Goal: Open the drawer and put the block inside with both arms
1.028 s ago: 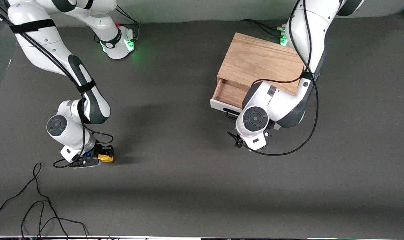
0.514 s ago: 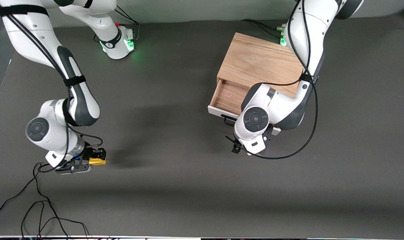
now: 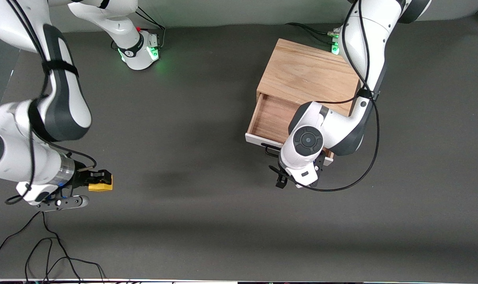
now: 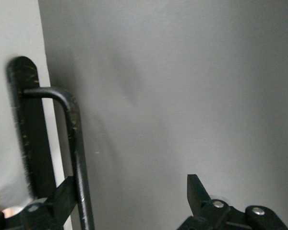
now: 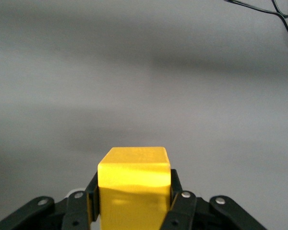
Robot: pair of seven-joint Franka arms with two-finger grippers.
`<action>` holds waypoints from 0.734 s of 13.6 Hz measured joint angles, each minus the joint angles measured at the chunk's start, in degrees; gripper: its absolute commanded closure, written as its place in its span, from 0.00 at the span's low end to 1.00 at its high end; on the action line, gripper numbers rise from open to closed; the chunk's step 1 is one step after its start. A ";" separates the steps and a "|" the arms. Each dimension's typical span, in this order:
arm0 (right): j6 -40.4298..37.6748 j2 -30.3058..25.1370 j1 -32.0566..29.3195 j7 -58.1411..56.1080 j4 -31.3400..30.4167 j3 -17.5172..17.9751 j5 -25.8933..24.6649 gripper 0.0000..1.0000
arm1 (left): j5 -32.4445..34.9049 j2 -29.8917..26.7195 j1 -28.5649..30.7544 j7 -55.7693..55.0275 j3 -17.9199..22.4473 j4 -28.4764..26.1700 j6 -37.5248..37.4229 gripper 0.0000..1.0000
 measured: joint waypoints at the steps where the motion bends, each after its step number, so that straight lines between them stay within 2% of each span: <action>1: -2.64 0.00 0.03 3.10 2.39 1.82 0.14 0.78 | 0.75 -0.03 0.09 0.02 0.02 1.95 -0.87 0.00; 4: -7.95 -0.01 0.40 14.38 7.29 8.95 0.20 0.78 | 2.36 -0.62 0.32 0.66 0.03 9.77 -10.60 0.00; 6: -8.41 0.01 1.32 23.96 8.86 14.08 0.23 0.78 | 2.62 -2.63 0.84 5.29 0.11 13.87 -18.31 0.00; 8: -8.20 0.20 3.49 33.34 9.93 18.31 0.24 0.78 | 2.72 -7.07 3.49 17.86 0.32 15.80 -27.29 0.00; 10: -6.41 0.42 8.30 40.86 10.64 19.63 0.22 0.78 | 2.39 -12.68 8.55 34.19 0.47 16.11 -36.43 0.00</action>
